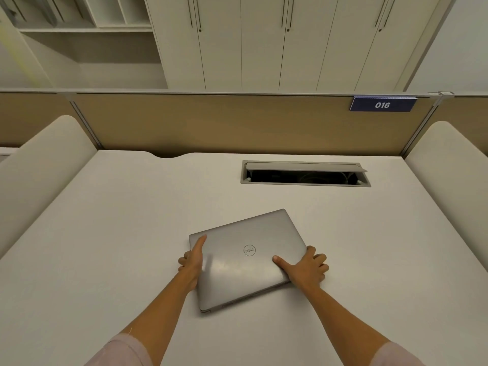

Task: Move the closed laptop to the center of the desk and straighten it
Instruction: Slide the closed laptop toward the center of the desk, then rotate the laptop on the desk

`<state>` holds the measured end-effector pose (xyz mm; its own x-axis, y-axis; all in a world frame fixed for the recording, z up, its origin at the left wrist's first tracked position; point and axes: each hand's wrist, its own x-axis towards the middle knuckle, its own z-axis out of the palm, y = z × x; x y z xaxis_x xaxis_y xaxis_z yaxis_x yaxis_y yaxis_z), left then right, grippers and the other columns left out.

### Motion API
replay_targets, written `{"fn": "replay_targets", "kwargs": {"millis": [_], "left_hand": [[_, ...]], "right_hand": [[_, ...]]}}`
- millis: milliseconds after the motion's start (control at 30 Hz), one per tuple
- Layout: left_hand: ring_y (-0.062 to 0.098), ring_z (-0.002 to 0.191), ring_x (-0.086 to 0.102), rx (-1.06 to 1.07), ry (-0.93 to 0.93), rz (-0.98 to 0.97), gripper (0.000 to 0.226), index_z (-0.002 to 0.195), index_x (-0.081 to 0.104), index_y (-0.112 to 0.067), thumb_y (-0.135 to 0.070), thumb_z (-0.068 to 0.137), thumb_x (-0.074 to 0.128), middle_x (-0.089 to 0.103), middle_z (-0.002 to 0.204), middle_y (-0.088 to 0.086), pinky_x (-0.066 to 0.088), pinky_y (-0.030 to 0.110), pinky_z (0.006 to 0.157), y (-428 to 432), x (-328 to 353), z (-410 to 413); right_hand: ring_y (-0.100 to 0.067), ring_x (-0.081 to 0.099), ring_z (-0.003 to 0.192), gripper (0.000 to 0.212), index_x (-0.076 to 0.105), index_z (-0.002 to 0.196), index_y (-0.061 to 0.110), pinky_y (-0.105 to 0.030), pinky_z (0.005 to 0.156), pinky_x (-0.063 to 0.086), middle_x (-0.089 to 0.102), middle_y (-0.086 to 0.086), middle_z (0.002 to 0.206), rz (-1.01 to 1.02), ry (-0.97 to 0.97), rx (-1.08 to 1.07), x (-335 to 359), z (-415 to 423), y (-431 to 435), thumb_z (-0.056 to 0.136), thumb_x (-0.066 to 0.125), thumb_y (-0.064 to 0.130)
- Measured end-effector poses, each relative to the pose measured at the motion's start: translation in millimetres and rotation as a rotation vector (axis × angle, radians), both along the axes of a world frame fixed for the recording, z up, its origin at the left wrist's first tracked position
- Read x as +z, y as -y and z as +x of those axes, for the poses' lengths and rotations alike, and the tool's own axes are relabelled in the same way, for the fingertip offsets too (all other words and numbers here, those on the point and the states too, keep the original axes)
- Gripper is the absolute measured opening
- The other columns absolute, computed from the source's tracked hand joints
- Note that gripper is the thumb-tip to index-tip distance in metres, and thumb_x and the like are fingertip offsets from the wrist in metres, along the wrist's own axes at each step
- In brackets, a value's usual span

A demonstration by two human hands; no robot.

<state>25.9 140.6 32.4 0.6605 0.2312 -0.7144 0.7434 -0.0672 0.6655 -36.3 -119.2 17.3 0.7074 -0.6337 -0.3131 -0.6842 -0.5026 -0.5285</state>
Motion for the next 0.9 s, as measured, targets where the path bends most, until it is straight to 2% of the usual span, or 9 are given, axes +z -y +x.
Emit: {"fn": "replay_targets", "kwargs": {"millis": [33, 67, 133, 200, 333, 433, 567, 700, 900], "left_hand": [[0.018, 0.071, 0.034, -0.049, -0.009, 0.080, 0.055, 0.079, 0.035, -0.020, -0.072, 0.080, 0.052, 0.026, 0.080, 0.003, 0.034, 0.028, 0.065, 1.5, 2.4, -0.4], [0.019, 0.075, 0.037, -0.101, -0.011, 0.157, 0.058, 0.091, 0.039, -0.016, -0.071, 0.081, 0.053, 0.031, 0.087, 0.005, 0.034, 0.029, 0.066, 2.2, -0.5, 0.2], [0.026, 0.104, 0.042, -0.188, -0.025, 0.250, 0.073, 0.125, 0.038, -0.008, -0.066, 0.084, 0.055, 0.037, 0.117, 0.012, 0.039, 0.036, 0.086, 3.8, -0.9, 1.5], [0.031, 0.127, 0.034, -0.222, -0.028, 0.341, 0.086, 0.143, 0.027, -0.003, -0.062, 0.087, 0.055, 0.031, 0.140, 0.016, 0.034, 0.043, 0.104, 4.8, 3.3, 2.7], [0.031, 0.136, 0.025, -0.284, -0.026, 0.453, 0.091, 0.148, 0.019, -0.002, -0.057, 0.086, 0.057, 0.023, 0.148, 0.016, 0.032, 0.045, 0.109, 8.5, 6.1, 5.6], [0.031, 0.146, 0.012, -0.420, 0.131, 0.568, 0.099, 0.153, 0.004, -0.007, -0.052, 0.086, 0.061, 0.007, 0.161, 0.013, 0.025, 0.046, 0.115, 9.7, 6.6, 13.8], [0.029, 0.151, -0.005, -0.756, 0.232, 0.707, 0.098, 0.155, -0.002, -0.016, -0.055, 0.088, 0.056, -0.010, 0.164, 0.008, 0.005, 0.049, 0.121, 5.9, 5.7, 30.6], [0.027, 0.151, -0.006, -0.920, 0.238, 0.746, 0.096, 0.155, -0.003, -0.015, -0.060, 0.089, 0.051, -0.006, 0.165, 0.006, 0.000, 0.052, 0.120, -5.3, -4.8, 33.6], [0.025, 0.150, 0.012, -0.932, 0.432, 0.825, 0.095, 0.154, 0.012, -0.012, -0.066, 0.086, 0.051, 0.018, 0.162, 0.007, 0.011, 0.050, 0.121, -21.1, -12.0, 27.2]], "right_hand": [[-0.036, 0.038, 0.111, 0.109, 0.034, 0.129, 0.014, -0.042, 0.088, 0.040, 0.036, -0.012, 0.121, -0.015, 0.002, 0.011, -0.4, -1.1, 0.4, 0.050, 0.073, 0.078], [-0.035, 0.039, 0.110, 0.108, 0.034, 0.128, 0.014, -0.041, 0.087, 0.039, 0.036, -0.012, 0.120, -0.031, 0.002, 0.020, -0.8, -2.0, 0.6, 0.050, 0.071, 0.080], [-0.034, 0.039, 0.110, 0.109, 0.033, 0.130, 0.014, -0.040, 0.088, 0.040, 0.037, -0.011, 0.119, -0.055, 0.000, 0.034, -1.3, -3.6, 0.9, 0.052, 0.067, 0.082], [-0.033, 0.039, 0.110, 0.110, 0.032, 0.132, 0.014, -0.041, 0.090, 0.040, 0.037, -0.010, 0.120, -0.071, -0.009, 0.040, -1.3, -5.0, -0.1, 0.054, 0.064, 0.084], [-0.034, 0.036, 0.122, 0.105, 0.027, 0.141, 0.014, -0.045, 0.099, 0.037, 0.035, -0.011, 0.134, -0.154, 0.048, 0.024, -0.7, -11.0, -10.8, 0.065, 0.066, 0.074], [-0.035, 0.027, 0.131, 0.099, 0.021, 0.146, 0.016, -0.048, 0.104, 0.031, 0.026, -0.011, 0.145, -0.171, 0.151, -0.004, 3.3, -14.3, -29.4, 0.070, 0.075, 0.051], [-0.037, 0.022, 0.135, 0.102, 0.015, 0.146, 0.017, -0.052, 0.110, 0.027, 0.014, -0.009, 0.150, 0.127, 0.236, -0.204, 12.5, -14.3, -57.3, 0.069, 0.080, 0.032], [-0.035, 0.025, 0.132, 0.105, 0.007, 0.147, 0.015, -0.047, 0.112, 0.028, 0.008, -0.010, 0.150, 0.436, 0.133, -0.458, 15.1, -24.6, -72.7, 0.071, 0.078, 0.031], [-0.030, 0.022, 0.135, 0.111, 0.003, 0.148, 0.008, -0.047, 0.112, 0.028, 0.018, -0.011, 0.149, 0.479, 0.050, -0.347, 5.2, -40.6, -93.8, 0.073, 0.077, 0.039]]}}
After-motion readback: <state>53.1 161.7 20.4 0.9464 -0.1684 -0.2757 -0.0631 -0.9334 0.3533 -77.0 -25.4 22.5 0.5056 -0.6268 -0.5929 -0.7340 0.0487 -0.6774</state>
